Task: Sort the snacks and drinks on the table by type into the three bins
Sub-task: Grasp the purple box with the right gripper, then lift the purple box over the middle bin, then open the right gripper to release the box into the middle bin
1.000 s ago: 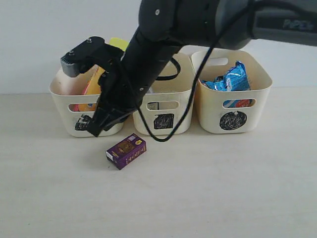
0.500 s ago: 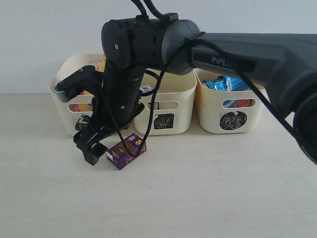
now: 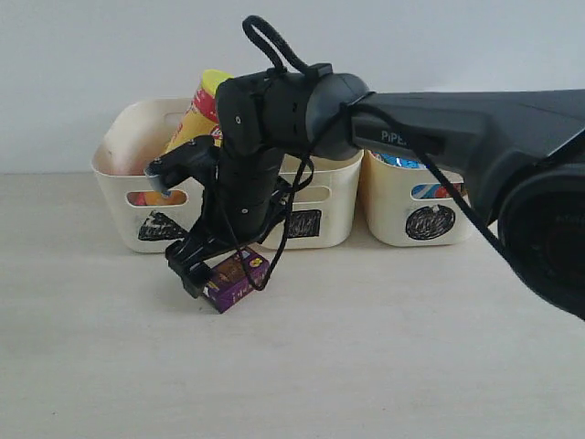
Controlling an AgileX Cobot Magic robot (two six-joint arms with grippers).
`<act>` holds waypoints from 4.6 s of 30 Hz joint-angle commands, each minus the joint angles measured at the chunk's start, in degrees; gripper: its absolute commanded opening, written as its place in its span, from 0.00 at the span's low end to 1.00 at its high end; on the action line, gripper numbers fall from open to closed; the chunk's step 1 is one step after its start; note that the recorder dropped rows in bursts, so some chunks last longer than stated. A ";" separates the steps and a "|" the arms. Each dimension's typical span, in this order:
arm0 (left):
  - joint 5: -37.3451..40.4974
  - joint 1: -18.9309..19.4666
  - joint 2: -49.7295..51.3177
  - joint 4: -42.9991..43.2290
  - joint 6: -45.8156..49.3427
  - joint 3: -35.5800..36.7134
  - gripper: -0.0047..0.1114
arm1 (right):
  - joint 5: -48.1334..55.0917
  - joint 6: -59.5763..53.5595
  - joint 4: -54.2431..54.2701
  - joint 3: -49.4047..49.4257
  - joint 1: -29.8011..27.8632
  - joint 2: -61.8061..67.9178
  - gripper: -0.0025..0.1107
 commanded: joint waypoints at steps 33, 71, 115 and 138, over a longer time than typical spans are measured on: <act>-0.33 0.14 -0.16 -0.39 -0.45 0.21 0.08 | -8.97 -4.15 0.85 -0.27 -2.38 6.81 0.94; -0.45 0.14 -0.16 -0.39 -0.45 0.21 0.08 | -9.77 -9.46 0.25 20.47 -1.19 -21.62 0.02; -0.45 0.14 -0.16 -0.39 -0.45 0.21 0.08 | -41.35 -18.44 3.41 12.18 -14.39 -8.14 0.33; -0.45 0.14 -0.16 -0.39 -0.45 0.21 0.08 | -33.85 -15.05 3.41 12.18 -14.39 -12.04 0.68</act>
